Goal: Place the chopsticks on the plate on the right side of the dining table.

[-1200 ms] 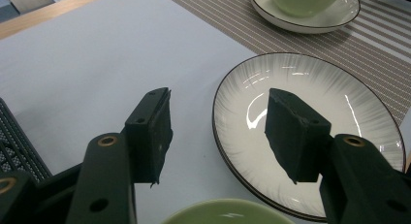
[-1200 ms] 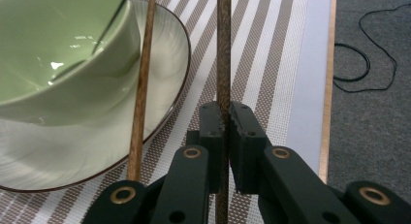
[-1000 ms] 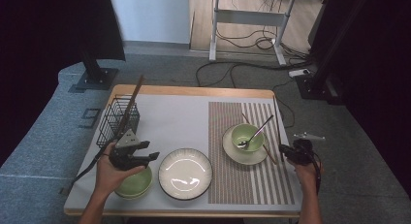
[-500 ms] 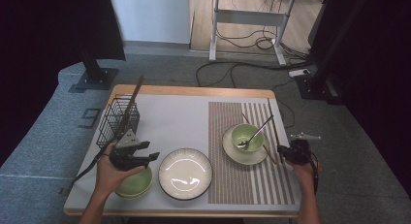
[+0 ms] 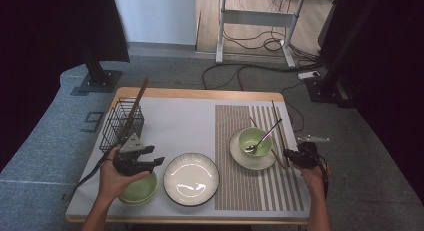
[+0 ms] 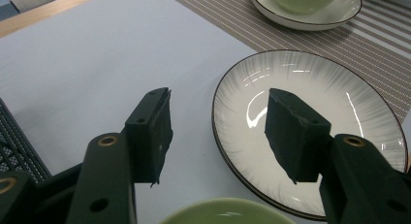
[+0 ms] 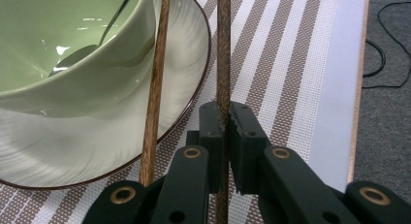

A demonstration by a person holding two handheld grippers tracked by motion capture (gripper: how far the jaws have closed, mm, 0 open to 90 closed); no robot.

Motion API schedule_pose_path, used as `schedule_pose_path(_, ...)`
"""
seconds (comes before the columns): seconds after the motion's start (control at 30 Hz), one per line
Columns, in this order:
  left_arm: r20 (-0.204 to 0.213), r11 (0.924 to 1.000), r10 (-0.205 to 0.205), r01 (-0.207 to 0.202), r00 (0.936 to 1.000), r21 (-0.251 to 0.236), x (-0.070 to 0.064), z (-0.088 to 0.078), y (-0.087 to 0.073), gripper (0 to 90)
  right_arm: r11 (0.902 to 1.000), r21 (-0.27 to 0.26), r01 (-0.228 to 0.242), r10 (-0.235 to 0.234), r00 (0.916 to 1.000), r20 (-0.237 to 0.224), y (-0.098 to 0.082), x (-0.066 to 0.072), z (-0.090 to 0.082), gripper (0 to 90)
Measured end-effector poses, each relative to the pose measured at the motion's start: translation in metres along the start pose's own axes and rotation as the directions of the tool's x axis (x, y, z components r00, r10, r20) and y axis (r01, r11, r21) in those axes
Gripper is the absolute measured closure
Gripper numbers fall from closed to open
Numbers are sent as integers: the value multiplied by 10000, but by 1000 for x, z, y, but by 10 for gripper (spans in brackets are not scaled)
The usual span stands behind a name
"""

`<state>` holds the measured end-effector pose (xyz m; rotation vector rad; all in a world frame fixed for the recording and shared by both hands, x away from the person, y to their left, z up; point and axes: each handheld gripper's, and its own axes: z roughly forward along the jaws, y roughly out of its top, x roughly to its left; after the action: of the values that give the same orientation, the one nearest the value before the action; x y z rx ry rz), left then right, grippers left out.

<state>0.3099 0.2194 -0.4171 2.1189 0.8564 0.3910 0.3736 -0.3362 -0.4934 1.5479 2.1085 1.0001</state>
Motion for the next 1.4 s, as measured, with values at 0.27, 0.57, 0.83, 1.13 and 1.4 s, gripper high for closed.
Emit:
schedule_pose_path(0.27,348,9999,-42,46,9994,-114,-1,-2,1,427,10000,36,-5,6,9996,-265,2,2,-1,850)
schedule_pose_path(0.57,325,10000,-30,33,9995,-93,-1,-2,1,427,9997,157,208,-202,9990,-402,7,8,1,849)
schedule_pose_path(0.83,319,10000,-22,24,9995,-55,-1,-1,1,427,9992,290,286,-274,9988,-410,7,10,4,848)
schedule_pose_path(1.13,335,10000,-13,14,9994,-21,-1,0,1,427,9982,465,391,-372,9985,-411,9,13,8,846)
schedule_pose_path(1.4,346,10000,-13,14,9994,-15,-1,1,1,427,9966,485,673,-656,9972,-370,14,19,6,846)
